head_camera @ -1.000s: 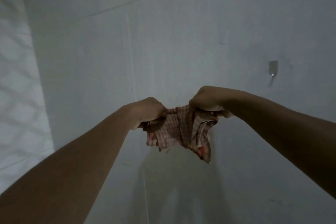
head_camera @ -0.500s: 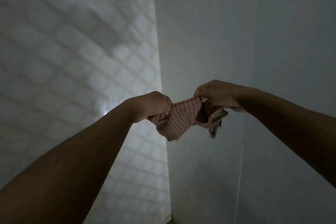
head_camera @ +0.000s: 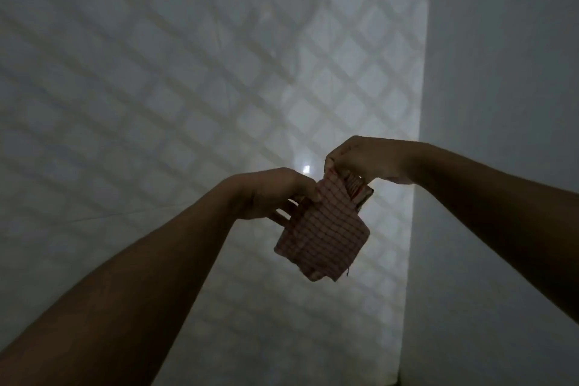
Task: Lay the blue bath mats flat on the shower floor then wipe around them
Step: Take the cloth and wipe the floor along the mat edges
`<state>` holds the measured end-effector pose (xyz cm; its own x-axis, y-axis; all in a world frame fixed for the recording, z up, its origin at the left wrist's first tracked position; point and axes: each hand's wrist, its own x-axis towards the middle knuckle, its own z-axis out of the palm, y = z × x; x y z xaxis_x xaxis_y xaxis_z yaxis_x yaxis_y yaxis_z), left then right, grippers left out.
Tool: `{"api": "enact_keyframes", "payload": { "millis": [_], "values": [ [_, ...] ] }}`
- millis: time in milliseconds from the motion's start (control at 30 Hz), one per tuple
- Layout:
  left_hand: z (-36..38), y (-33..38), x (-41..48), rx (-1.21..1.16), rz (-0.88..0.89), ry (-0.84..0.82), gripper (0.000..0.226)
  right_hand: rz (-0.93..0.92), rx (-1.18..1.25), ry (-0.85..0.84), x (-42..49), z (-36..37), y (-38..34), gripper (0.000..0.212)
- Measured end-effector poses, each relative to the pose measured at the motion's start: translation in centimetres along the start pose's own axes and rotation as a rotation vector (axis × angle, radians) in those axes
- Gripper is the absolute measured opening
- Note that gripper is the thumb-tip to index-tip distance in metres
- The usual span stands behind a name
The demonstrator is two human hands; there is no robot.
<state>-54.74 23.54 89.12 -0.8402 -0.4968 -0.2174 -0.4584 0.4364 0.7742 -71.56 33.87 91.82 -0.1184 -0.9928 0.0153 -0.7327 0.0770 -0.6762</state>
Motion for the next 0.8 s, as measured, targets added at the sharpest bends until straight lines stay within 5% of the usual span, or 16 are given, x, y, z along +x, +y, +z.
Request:
{"api": "enact_keyframes", "payload": {
  "millis": [367,567,800],
  "values": [
    [-7.4,-6.6,0.0,-0.254,0.125,0.422,0.023,-0.005,0.193,0.082,14.2,6.5,1.6,0.024],
    [-10.3,-10.1,-1.1,-0.226,-0.002,0.686,0.022,0.055,0.462,-0.505,20.0,8.7,1.4,0.064],
    [-9.8,-13.2,-5.0,-0.230,-0.189,1.085,0.016,-0.301,0.552,-0.482,25.4,13.8,-3.9,0.021]
  ]
}}
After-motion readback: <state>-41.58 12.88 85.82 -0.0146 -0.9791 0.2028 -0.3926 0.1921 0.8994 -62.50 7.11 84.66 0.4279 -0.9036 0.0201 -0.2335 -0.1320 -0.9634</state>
